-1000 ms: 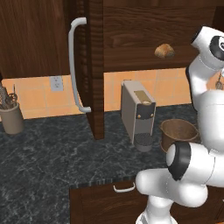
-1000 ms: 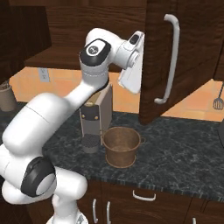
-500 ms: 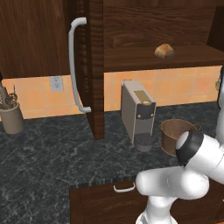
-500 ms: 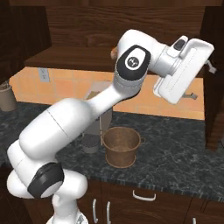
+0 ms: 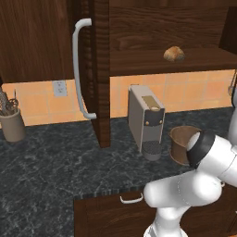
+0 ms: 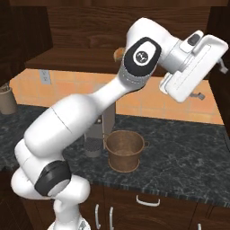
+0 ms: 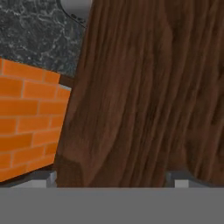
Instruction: Open the cabinet, pick up the bread from the cabinet and place it in the basket. Then move the basket to the dining counter.
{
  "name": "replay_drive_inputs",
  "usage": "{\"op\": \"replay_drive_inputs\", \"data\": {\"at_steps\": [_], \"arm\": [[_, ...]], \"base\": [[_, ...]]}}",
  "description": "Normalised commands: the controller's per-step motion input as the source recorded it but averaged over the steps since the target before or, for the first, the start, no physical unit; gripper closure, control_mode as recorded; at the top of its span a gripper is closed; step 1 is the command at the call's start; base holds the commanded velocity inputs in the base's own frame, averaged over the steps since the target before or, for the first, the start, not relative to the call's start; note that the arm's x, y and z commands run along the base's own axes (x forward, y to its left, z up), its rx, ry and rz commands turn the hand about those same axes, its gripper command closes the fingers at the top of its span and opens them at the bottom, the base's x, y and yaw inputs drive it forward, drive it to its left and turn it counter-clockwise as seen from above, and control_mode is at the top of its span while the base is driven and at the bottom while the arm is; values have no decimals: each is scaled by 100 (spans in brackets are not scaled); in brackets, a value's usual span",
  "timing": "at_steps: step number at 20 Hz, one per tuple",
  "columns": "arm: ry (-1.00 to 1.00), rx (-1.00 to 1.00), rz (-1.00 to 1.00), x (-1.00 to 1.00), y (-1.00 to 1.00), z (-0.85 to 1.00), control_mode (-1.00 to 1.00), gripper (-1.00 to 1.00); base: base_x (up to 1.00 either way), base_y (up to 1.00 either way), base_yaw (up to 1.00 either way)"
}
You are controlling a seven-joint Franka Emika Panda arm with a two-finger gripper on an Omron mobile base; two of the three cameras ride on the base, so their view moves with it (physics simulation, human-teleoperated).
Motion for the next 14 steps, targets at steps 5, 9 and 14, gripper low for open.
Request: {"op": "replay_drive_inputs", "data": {"at_steps": [5, 9, 14], "arm": [[1, 2, 7, -9, 67, -13, -100, -100], [0, -6, 8, -27, 100, -29, -100, -100], [0, -1, 0, -10, 100, -48, -100, -100]], "base": [[0, 0, 0], [0, 0, 0], [0, 0, 0]]}}
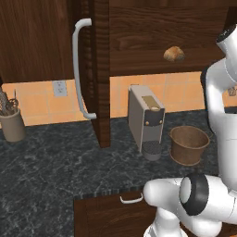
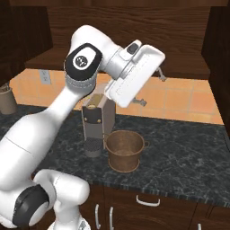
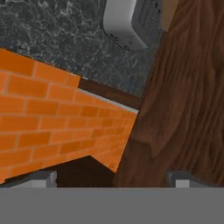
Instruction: Open the cabinet, pick up the bread from the cabinet and place it in the basket. Then move the basket to the dining counter.
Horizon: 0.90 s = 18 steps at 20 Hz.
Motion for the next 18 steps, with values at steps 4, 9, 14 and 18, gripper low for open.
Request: {"op": "replay_drive_inputs", "data": {"at_steps": [4, 9, 14, 18], "arm": [[0, 30, 0, 2, 100, -86, -100, -100], [-1, 61, -3, 32, 83, -66, -100, -100], [-18, 56, -6, 39, 59, -15, -100, -100], [-38, 39, -9, 31, 61, 0, -100, -100]], "base": [[0, 0, 0], [0, 0, 0], [0, 0, 0], [0, 0, 0]]}}
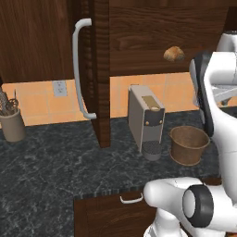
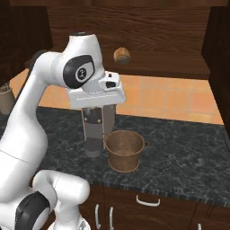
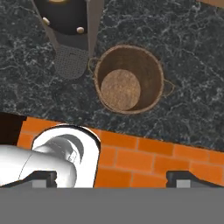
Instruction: Open the cabinet, pick up the bread from the cabinet and place it in the basket. Then move the basket to the dining counter.
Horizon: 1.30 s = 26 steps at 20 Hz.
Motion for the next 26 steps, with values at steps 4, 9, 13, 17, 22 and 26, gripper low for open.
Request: {"op": "replay_drive_inputs", "data": {"at_steps": [4, 9, 13, 17, 22, 26], "arm": [[-53, 18, -7, 35, 64, 2, -100, -100], [-61, 1, -11, 43, 17, 18, -100, -100], [-45, 5, -20, 46, 0, 6, -100, -100], [-41, 14, -16, 23, -7, 58, -100, -100], [-14, 7, 0, 0, -3, 100, -100, -100], [1, -10, 0, 31, -11, 50, -100, -100]], "base": [[0, 0, 0], [0, 0, 0], [0, 0, 0], [0, 0, 0], [0, 0, 0], [0, 0, 0]]}}
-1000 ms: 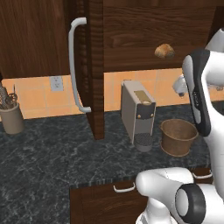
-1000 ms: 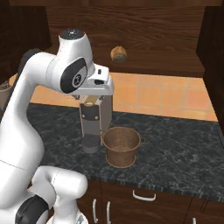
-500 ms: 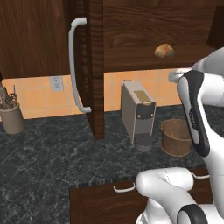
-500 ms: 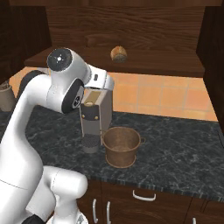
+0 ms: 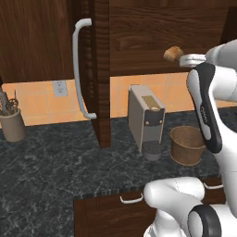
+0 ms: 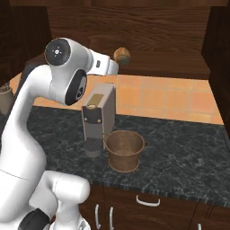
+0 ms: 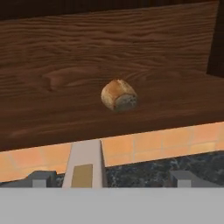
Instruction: Open the cabinet, pick up the bread from the cabinet and place it in the basket. Then move the basket to the dining counter.
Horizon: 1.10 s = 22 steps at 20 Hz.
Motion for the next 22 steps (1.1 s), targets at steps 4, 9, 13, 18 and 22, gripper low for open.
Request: {"op": "replay_drive_inputs", "data": {"at_steps": [4, 9, 13, 18, 22], "arm": [[13, -10, 0, 63, 0, 18, -100, -100], [1, 0, 0, 51, -22, 0, -100, -100], [3, 0, 0, 65, -22, 0, -100, -100], [11, 0, 0, 66, -12, 0, -100, -100], [5, 0, 0, 66, -2, -9, -100, -100]], "base": [[0, 0, 0], [0, 0, 0], [0, 0, 0], [0, 0, 0], [0, 0, 0]]}}
